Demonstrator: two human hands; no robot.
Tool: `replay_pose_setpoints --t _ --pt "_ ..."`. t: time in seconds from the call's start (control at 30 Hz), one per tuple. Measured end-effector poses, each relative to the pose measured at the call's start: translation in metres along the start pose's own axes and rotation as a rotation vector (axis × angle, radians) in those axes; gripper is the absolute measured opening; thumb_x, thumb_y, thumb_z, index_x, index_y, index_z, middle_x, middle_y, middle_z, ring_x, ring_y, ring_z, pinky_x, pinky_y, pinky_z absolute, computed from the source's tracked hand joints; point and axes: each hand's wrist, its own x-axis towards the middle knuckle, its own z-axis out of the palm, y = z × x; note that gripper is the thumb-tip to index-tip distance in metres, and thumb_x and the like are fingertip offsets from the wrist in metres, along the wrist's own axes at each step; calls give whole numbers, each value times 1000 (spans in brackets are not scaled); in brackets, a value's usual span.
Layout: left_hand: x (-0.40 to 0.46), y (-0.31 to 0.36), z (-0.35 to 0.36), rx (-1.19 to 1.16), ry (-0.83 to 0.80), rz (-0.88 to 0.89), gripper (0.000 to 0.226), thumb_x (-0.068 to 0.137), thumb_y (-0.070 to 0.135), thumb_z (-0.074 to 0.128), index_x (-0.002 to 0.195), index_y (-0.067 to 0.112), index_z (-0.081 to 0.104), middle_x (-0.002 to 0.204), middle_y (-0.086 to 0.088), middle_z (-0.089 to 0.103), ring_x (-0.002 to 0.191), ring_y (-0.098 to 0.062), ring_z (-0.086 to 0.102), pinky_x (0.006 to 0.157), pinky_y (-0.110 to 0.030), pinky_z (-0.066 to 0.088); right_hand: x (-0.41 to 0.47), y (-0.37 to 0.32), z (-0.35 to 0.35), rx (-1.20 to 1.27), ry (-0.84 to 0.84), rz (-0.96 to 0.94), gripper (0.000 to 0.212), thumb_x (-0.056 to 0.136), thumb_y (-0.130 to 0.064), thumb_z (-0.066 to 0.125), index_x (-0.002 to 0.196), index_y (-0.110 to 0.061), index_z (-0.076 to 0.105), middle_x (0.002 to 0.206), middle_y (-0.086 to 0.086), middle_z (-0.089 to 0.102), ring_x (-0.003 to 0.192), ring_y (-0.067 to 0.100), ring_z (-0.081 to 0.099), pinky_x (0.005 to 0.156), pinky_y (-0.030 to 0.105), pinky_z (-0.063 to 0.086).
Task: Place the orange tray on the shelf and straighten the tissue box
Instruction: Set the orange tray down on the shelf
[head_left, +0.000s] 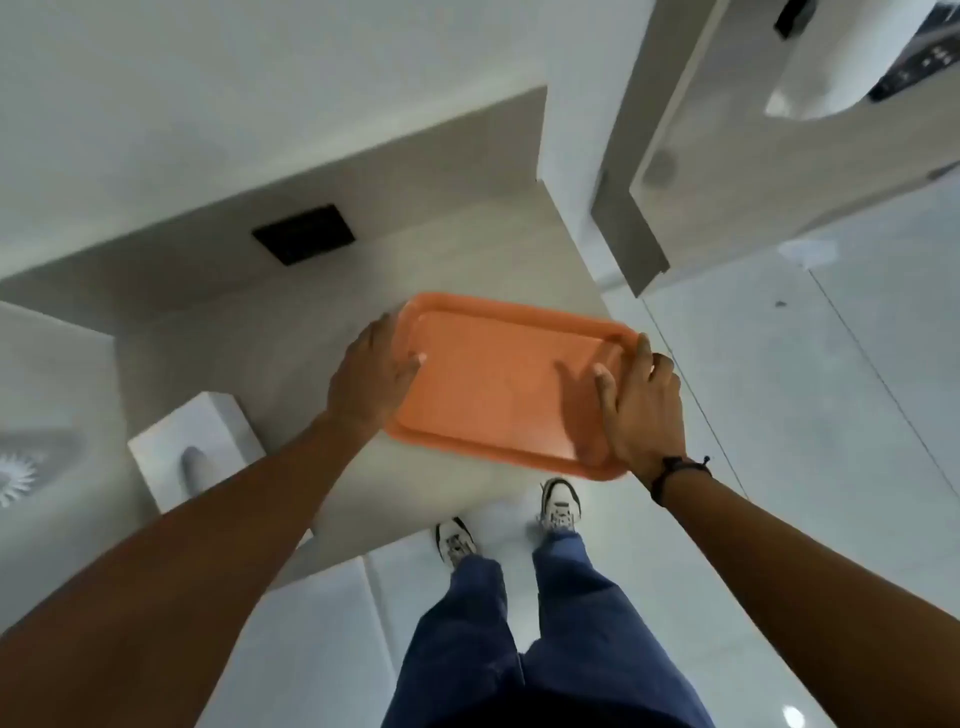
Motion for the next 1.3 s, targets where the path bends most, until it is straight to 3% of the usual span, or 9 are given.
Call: replay_pose_setpoints --t 0.13,0.27,0.4,0.9,1.1,1.3 --pt "0 -10 17 -15 -41 -139 81 106 47 62 167 6 27 157 -27 50 143 -45 51 114 -56 46 -15 18 28 34 -7 201 71 113 -44 46 165 0 27 148 31 47 129 52 54 105 62 54" --pt "4 -10 24 -99 67 -140 39 107 28 59 140 7 61 128 -22 71 120 -45 65 102 -51 53 -6 19 39 138 21 303 45 115 -13 43 157 1 37 147 29 51 129 51 59 108 60 54" --pt "11 -14 29 -155 128 -228 28 107 15 57 131 6 67 122 -22 75 116 -47 67 99 -51 53 5 14 43 168 2 341 41 113 -9 42 154 -2 38 150 25 54 130 49 62 111 65 56" --pt "1 -84 4 -273 334 -503 31 112 16 53 140 7 63 128 -17 73 119 -39 69 103 -49 56 102 -89 79 43 -83 55 37 115 -10 35 150 -4 43 147 24 59 129 48 63 110 61 56" --pt "0 -112 -8 -293 367 -554 31 112 18 51 137 5 63 124 -19 74 114 -40 70 99 -50 59 126 -133 98 6 -111 -35 39 112 -7 37 150 -3 44 147 27 58 129 51 62 108 59 53" --pt "8 -129 -14 -336 374 -539 36 113 17 50 144 3 60 132 -21 72 121 -41 68 105 -54 56 133 -148 106 16 -123 -81 43 112 -6 36 155 -5 41 149 26 56 132 51 59 109 60 52"
